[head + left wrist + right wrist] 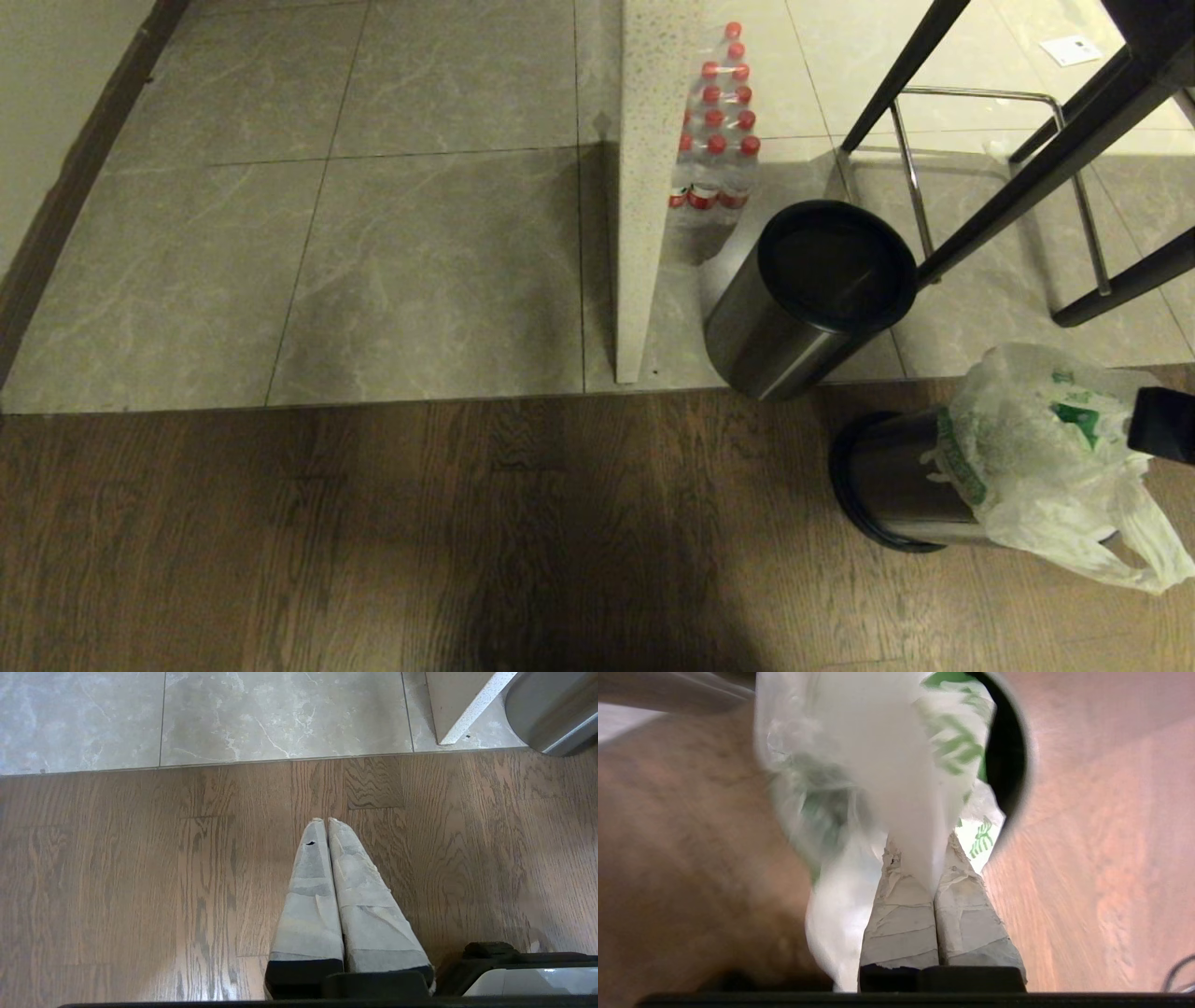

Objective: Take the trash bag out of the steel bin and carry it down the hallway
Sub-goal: Pick up the trash bag, then put the trash bag at the door

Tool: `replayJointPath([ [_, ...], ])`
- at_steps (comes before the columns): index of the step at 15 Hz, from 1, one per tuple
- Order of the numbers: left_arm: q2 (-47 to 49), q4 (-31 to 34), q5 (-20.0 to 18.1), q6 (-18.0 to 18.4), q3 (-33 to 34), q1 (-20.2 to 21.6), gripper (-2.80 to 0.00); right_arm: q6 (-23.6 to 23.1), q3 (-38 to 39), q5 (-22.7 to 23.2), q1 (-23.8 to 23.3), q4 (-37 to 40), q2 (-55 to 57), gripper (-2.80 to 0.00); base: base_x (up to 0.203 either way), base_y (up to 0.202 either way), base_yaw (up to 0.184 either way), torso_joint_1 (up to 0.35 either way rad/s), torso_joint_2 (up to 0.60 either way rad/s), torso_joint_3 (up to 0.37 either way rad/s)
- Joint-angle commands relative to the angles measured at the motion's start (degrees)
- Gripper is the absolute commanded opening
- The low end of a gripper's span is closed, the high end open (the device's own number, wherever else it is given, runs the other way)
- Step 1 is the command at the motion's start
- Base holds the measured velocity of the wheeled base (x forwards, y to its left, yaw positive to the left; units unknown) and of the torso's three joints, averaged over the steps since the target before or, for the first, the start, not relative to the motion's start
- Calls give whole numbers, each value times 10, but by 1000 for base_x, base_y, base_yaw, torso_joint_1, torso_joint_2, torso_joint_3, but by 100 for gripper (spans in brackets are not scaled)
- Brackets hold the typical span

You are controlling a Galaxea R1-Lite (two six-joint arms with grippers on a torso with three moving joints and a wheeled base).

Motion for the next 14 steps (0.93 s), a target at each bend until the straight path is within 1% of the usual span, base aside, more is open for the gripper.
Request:
replayJointPath([
  [1, -1, 0, 0, 0, 0, 0, -280, 1, -17, -1, 0, 103, -148, -280, 0, 0, 0, 0, 0, 0],
  [4, -1, 0, 0, -1, 1, 0, -280, 1, -80, -1, -1, 284, -292, -280, 0, 0, 0, 0, 0, 0],
  [5, -1, 0, 0, 0, 0, 0, -280, -1, -99, -1, -1, 327, -331, -280, 0, 0, 0, 0, 0, 0],
  [7, -1, 0, 0, -1, 1, 0, -280, -15, -111, -2, -1, 368, -392, -280, 0, 0, 0, 0, 0, 0],
  [8, -1, 0, 0, -1, 1, 0, -280, -28, -107, -2, 0, 377, -416, -280, 0, 0, 0, 0, 0, 0],
  [9, -1, 0, 0, 0, 1, 0, -280, -35, -86, -3, 7, 375, -432, -280, 0, 0, 0, 0, 0, 0],
  [11, -1, 0, 0, 0, 0, 0, -280, -44, -28, -11, 34, 335, -464, -280, 0, 0, 0, 0, 0, 0],
  [12, -1, 0, 0, 0, 1, 0, -280, -46, 9, -12, 43, 311, -483, -280, 0, 0, 0, 0, 0, 0],
  [14, -1, 0, 0, 0, 1, 0, -280, -48, 130, -14, 68, 265, -538, -280, 0, 0, 0, 0, 0, 0],
])
